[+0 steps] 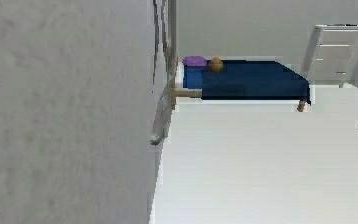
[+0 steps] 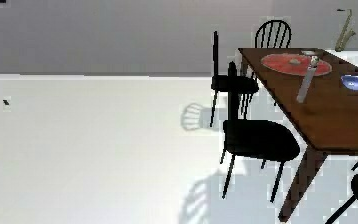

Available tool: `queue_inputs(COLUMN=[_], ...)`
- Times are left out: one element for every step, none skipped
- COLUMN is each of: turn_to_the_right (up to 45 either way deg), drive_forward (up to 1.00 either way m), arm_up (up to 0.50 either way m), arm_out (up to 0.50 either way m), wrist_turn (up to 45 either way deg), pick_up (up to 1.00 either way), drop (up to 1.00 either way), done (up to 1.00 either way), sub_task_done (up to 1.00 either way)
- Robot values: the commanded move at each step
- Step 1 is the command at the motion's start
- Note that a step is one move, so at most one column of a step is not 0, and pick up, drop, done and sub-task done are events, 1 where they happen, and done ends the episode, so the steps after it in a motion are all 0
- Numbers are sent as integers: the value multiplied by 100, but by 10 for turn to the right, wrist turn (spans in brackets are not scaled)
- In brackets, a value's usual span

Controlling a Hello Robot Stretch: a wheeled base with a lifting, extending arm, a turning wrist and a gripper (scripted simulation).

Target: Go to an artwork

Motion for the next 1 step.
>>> queue_inputs(turn_to_the_right=[0], drive_forward=[0], arm_up=[0], arm_out=[0], wrist_turn=[0], pick_up=[0], drop=[0], done=[100], sub_task_done=[0])
